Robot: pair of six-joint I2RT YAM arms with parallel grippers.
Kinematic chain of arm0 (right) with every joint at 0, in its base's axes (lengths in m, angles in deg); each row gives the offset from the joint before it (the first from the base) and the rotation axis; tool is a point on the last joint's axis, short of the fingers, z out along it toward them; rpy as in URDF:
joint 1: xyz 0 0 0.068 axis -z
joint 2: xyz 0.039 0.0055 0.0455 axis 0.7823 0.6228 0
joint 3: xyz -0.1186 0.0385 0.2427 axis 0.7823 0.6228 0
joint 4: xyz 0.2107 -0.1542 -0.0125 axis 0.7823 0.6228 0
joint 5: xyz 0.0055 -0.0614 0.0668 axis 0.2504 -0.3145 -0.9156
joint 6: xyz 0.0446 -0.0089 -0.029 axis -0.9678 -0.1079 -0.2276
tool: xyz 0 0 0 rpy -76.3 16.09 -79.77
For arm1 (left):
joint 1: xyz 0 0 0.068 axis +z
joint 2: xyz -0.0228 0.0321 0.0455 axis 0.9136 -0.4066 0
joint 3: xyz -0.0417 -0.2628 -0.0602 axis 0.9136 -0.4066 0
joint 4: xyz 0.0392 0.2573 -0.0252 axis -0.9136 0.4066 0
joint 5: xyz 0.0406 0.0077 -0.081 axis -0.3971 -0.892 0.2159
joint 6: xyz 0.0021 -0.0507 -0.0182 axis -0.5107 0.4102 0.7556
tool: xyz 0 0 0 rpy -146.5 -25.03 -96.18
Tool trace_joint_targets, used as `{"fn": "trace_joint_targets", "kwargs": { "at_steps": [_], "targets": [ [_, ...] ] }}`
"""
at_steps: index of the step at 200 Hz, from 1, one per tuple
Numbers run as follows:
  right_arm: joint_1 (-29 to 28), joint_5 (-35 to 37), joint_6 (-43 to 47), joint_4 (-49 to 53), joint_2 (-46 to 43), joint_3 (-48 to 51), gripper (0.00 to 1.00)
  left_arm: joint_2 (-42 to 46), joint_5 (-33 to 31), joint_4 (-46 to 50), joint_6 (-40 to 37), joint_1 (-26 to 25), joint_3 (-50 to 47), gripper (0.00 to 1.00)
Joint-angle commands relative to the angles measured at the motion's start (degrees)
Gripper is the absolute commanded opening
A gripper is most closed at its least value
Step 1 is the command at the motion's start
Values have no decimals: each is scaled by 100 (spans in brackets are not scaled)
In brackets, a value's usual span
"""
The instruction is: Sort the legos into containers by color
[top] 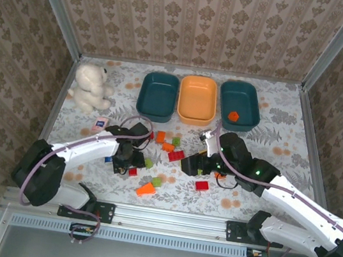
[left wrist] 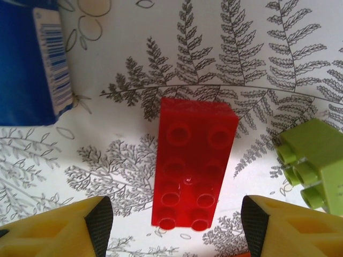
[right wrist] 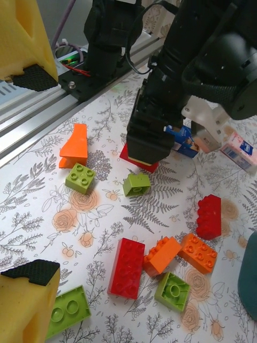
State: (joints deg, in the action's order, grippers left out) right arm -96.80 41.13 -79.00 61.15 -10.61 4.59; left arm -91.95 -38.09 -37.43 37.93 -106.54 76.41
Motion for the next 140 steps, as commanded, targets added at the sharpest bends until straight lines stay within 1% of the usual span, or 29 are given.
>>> {"fn": "trace_joint_targets", "kwargs": {
  "at_steps": [1, 28, 56, 68, 94, 107, 125, 140],
  "targets": [
    [-26, 90, -13, -146, 46, -25, 85, -222, -93, -239, -203, -25, -41, 68],
    [-29, 86, -33, -151, 174, -109, 85, -526, -81, -339, -393, -40, 3, 64],
    [-29, 136, -69, -149, 224, -155, 84, -588, -121, -496, -515, -38, -124, 59],
    [-29, 151, -105, -148, 236, -157, 84, -605, -104, -595, -579, -35, -197, 54],
    [-29, 173, -207, -147, 225, -146, 84, -582, -137, -567, -677, -35, -198, 39],
    [-28, 208, -257, -167, 198, -132, 84, -530, -219, -486, -697, -36, -180, 28],
    [-29, 267, -274, -154, 189, -169, 84, -335, -387, -218, -716, -51, -82, 26],
    [-16, 367, -232, -38, 195, -289, 83, -67, -600, 171, -816, -45, 186, 26]
  ]
}}
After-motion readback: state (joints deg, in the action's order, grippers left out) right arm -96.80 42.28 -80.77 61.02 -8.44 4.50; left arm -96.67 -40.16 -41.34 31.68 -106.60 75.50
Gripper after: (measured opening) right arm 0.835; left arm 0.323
